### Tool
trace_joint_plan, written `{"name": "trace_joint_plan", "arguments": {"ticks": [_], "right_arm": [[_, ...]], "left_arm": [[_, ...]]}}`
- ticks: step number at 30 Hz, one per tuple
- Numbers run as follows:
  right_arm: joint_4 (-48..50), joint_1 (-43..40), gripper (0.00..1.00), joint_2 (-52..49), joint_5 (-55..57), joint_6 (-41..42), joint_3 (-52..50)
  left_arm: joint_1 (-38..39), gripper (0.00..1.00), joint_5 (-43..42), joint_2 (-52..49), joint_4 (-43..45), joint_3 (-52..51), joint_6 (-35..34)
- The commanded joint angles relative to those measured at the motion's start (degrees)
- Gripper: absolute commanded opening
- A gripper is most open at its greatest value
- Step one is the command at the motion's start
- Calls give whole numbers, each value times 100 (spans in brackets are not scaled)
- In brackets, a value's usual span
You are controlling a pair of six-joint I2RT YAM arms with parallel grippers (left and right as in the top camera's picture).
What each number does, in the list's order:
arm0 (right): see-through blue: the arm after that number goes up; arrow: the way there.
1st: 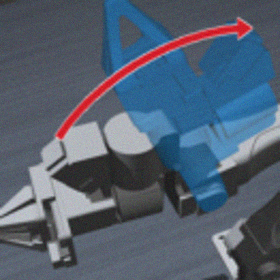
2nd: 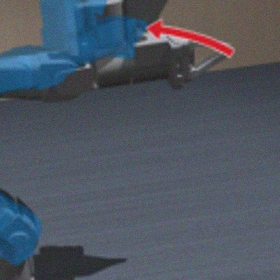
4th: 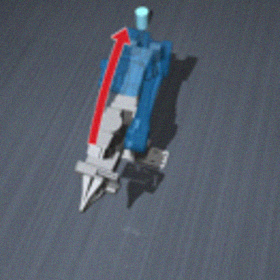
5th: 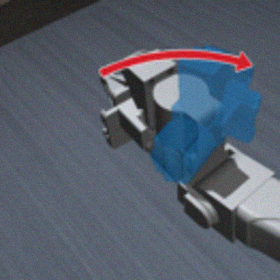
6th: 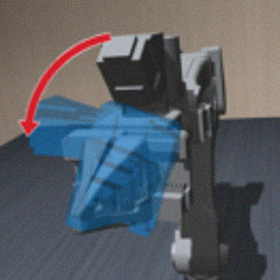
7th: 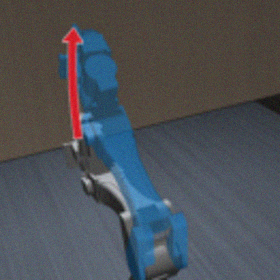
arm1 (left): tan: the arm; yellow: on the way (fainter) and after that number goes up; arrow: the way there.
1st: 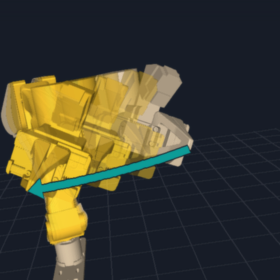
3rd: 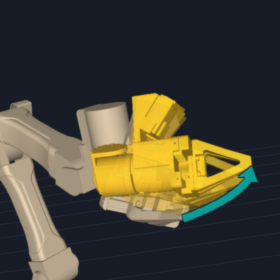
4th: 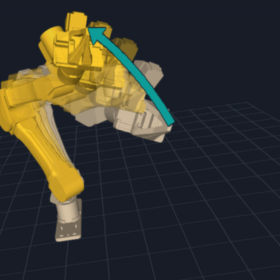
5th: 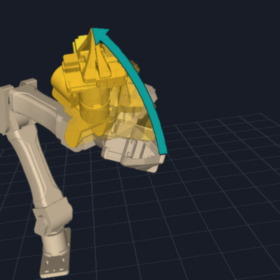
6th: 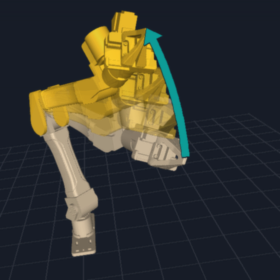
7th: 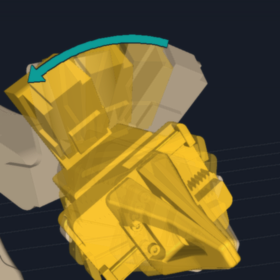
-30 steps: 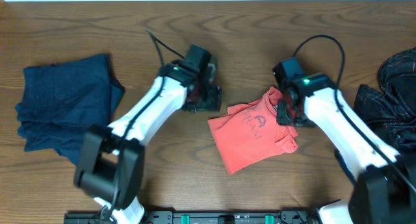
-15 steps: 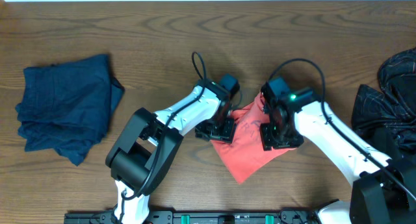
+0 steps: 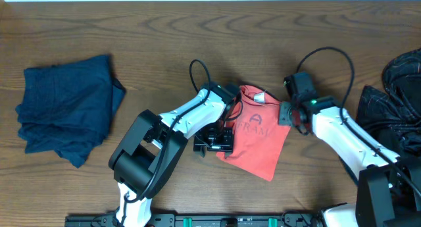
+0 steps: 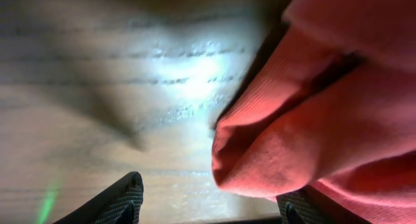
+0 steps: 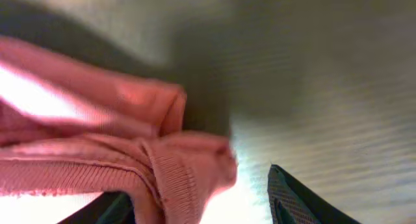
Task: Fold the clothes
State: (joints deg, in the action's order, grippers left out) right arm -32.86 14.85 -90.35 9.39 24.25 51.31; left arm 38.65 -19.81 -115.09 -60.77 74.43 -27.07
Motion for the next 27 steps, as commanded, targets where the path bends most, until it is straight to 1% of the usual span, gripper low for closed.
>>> {"name": "trace_joint_plan", "arguments": {"ticks": [1, 4, 6, 7, 8, 10, 13, 15, 17, 19, 21, 23, 27], "right_arm": [[55, -127, 59, 4, 264, -160, 398], [52, -157, 59, 4, 284, -592, 673], [55, -164, 58, 4, 584, -769, 796], [52, -164, 58, 4, 798, -763, 837], [46, -173, 58, 4, 1034, -763, 885], [-9, -197, 59, 4, 1366, -763, 964], [-170, -236, 59, 4, 1419, -761, 1027], [-350, -249, 60, 4, 1375, -699, 1029], [-608, -247, 61, 4, 1222, -584, 1029], [-848, -247, 61, 4, 1010, -584, 1029], [-1058, -247, 62, 4, 881, -549, 1029], [-1244, -249, 64, 13, 863, -468, 1029], [-1556, -249, 65, 44, 837, -396, 1029]], "left_arm": [[-7, 67, -50, 55, 79, -37, -114], [-7, 66, -50, 77, 170, -37, -114], [-13, 66, -48, 90, 175, -37, -111], [-24, 66, -24, 111, 170, -28, -111], [-42, 63, 17, 149, 173, -26, -105], [-105, 63, 264, 297, 160, 15, -107], [-254, 63, 678, 669, 162, 116, -85], [-389, 69, 809, 968, 341, 190, 48], [-531, 85, 758, 1274, 835, 205, 380], [-629, 93, 509, 1434, 1353, 205, 835], [-693, 97, 111, 1449, 1777, 205, 1163], [-726, 99, -229, 1351, 2092, 203, 1401], [-723, 99, -398, 951, 2485, 203, 1613]]}}
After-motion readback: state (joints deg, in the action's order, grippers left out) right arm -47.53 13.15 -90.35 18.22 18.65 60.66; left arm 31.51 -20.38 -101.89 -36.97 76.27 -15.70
